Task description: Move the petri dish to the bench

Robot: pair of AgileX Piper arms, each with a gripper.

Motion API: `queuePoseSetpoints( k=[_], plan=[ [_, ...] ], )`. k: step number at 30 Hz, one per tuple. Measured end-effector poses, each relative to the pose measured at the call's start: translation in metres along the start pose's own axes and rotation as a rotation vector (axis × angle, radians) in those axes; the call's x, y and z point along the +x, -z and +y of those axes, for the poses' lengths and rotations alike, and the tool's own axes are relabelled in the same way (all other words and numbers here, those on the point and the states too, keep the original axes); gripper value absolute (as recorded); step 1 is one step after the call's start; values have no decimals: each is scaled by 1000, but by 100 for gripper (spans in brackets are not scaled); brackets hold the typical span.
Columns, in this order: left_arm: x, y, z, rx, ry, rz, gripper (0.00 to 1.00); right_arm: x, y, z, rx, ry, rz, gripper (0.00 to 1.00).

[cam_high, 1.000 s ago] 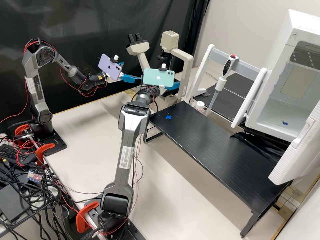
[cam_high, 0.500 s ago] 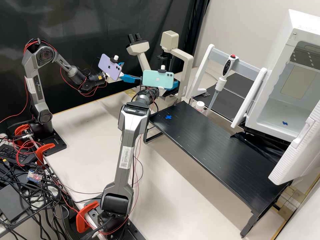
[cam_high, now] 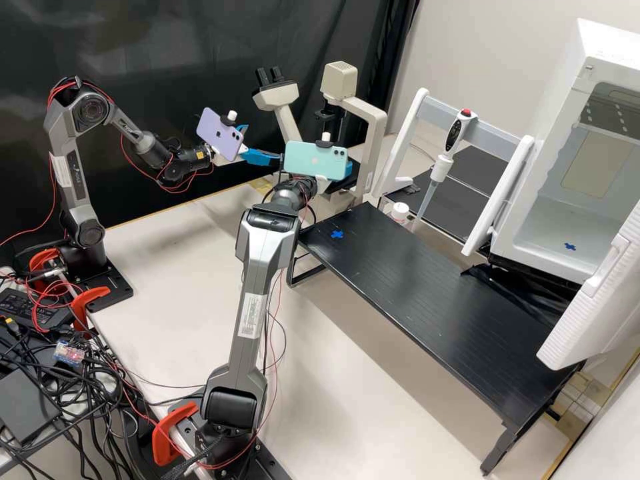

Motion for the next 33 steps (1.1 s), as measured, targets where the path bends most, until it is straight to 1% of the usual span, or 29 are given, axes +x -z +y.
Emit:
queuePoseSetpoints(
  k=[5, 8, 12, 13, 14, 15, 17, 18, 19, 20, 21, 25, 27, 28, 29, 30, 33],
  plan=[
    [0, 0, 0, 0, 0, 0, 100, -2, -4, 1, 2, 0, 0, 0],
    [0, 0, 0, 0, 0, 0, 100, -5, -5, 1, -2, -13, 5, 0],
    [0, 0, 0, 0, 0, 0, 100, -12, -8, 2, 1, -21, 19, 0],
    [0, 0, 0, 0, 0, 0, 100, -13, -9, 3, 9, -25, 20, 0],
    [0, 0, 0, 0, 0, 0, 100, -16, -10, 2, 1, -22, 26, 0],
    [0, 0, 0, 0, 0, 0, 100, -19, -10, 4, 15, -25, 35, 0],
    [0, 0, 0, 0, 0, 0, 100, -25, -12, 5, 21, -22, 47, 0],
    [0, 0, 0, 0, 0, 0, 100, -31, -12, 7, 11, -28, 62, 0],
    [0, 0, 0, 0, 0, 0, 100, -35, -12, 8, 20, -30, 75, 0],
    [0, 0, 0, 0, 0, 0, 100, -42, -11, 10, 8, -36, 95, 0],
    [0, 0, 0, 0, 0, 0, 100, -50, -9, 13, 16, -43, 115, 0],
    [0, 0, 0, 0, 0, 0, 100, -72, -9, 17, 8, -30, 151, 0],
    [0, 0, 0, 0, 0, 0, 100, -86, -11, 16, 22, -19, 159, 0],
    [0, 0, 0, 0, 0, 0, 100, -94, -14, 17, 17, -24, 166, 0],
    [0, 0, 0, 0, 0, 0, 100, -99, -17, 17, 22, -29, 169, 0],
    [0, 0, 0, 0, 0, 0, 100, -107, -20, 18, 17, -37, 175, 0],
    [0, 0, 0, 0, 0, 0, 100, -123, -30, 22, 23, -73, 190, 0]
  ],
)
